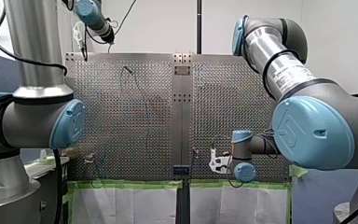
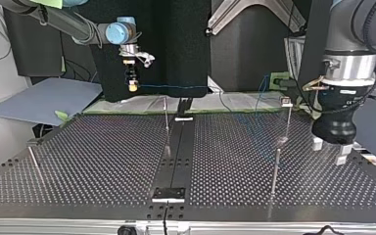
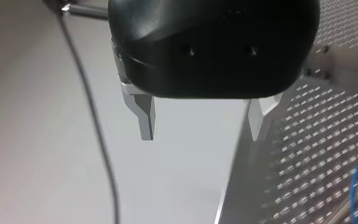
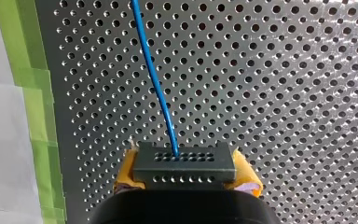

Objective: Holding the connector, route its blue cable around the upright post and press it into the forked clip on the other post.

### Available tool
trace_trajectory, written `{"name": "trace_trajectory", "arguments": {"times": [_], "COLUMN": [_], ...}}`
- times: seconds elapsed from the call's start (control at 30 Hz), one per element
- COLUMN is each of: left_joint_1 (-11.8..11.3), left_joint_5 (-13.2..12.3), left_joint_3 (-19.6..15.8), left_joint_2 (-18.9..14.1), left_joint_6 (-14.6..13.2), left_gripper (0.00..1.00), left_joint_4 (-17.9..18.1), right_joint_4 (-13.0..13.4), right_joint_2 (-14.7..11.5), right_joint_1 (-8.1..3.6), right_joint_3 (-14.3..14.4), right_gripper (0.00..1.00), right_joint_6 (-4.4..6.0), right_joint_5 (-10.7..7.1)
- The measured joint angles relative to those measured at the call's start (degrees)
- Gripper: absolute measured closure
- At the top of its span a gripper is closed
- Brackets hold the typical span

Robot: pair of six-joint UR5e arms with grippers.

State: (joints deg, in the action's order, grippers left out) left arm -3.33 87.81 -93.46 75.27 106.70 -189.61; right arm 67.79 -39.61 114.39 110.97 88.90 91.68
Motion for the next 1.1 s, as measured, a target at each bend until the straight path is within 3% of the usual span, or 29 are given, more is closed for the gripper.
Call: {"name": "trace_trajectory", "arguments": {"times": [0.33, 0.47, 0.63, 1.1], "left_joint_1": [2.14, 2.79, 3.56, 4.84], "left_joint_5": [-4.77, -5.16, -3.66, 2.91], "left_joint_3": [0.13, 0.14, 0.14, 0.13], "left_joint_2": [2.34, 3.68, 4.93, 5.22], "left_joint_6": [-4.86, -6.73, -8.14, -8.24], "left_gripper": [0.0, 0.0, 0.0, 0.0], "left_joint_4": [-3.38, -3.99, -4.87, -6.6], "right_joint_4": [0.22, 0.41, 0.5, 0.51], "right_joint_2": [0.0, -0.01, 0.0, 0.0], "right_joint_1": [0.0, 0.0, 0.0, 0.0], "right_joint_3": [-0.02, -0.02, -0.06, -0.1], "right_gripper": [1.0, 1.0, 1.0, 1.0], "right_joint_6": [-0.03, -0.02, 0.04, 0.06], "right_joint_5": [0.0, -0.2, -0.33, -0.35]}}
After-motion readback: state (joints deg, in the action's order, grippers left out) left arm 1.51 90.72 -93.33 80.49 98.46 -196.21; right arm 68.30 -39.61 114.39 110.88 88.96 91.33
